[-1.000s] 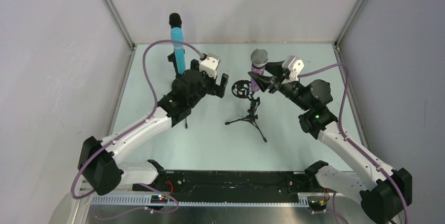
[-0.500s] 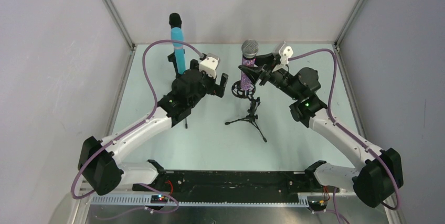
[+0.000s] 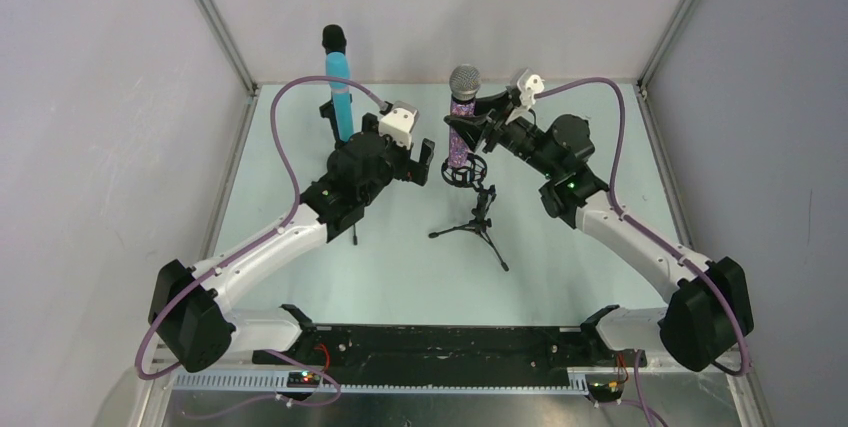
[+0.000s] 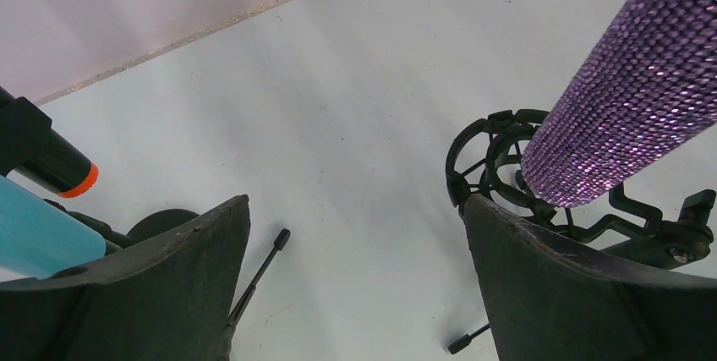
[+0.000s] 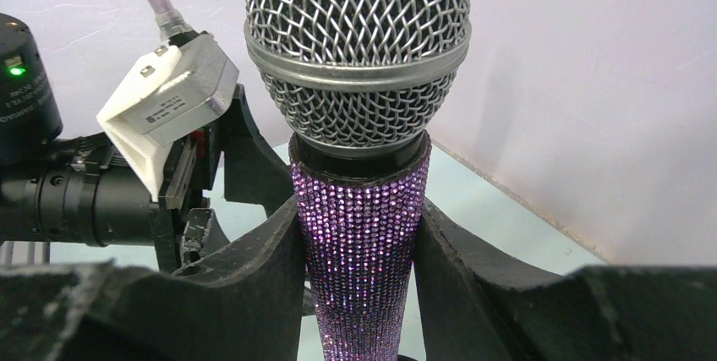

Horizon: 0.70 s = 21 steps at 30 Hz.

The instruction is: Attach the microphones to the stand

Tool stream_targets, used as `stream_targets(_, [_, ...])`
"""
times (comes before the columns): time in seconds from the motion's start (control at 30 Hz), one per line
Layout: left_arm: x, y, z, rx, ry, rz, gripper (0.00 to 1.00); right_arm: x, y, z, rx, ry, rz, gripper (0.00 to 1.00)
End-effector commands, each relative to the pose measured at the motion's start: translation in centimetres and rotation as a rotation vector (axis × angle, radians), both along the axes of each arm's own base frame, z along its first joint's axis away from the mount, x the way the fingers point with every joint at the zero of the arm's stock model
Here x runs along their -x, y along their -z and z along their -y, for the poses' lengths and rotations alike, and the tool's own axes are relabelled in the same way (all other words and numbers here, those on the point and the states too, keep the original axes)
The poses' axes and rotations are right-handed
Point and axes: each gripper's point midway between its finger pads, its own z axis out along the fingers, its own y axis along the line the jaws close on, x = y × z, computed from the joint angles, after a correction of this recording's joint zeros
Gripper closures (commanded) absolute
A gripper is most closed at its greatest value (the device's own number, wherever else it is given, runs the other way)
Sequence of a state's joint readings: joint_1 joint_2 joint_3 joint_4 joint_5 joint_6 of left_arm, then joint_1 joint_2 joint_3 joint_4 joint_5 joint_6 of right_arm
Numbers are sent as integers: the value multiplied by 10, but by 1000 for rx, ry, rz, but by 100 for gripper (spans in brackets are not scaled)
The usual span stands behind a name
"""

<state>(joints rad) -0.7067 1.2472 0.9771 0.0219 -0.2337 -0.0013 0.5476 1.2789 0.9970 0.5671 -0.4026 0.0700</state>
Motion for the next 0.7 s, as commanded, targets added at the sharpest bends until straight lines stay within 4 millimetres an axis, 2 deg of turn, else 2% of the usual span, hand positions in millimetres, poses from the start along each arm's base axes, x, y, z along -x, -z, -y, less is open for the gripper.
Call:
stream_targets(0.0, [-2, -10, -1, 39, -21, 28, 0, -2, -49, 5, -85, 24, 122, 100])
stream_targets(0.2, [-2, -9, -1, 38, -21, 27, 0, -11, -46, 10, -106, 26, 101, 100])
stream_targets(0.67, [-2, -9, 0, 36, -18, 28, 1, -32, -13, 17, -49, 57, -1, 100])
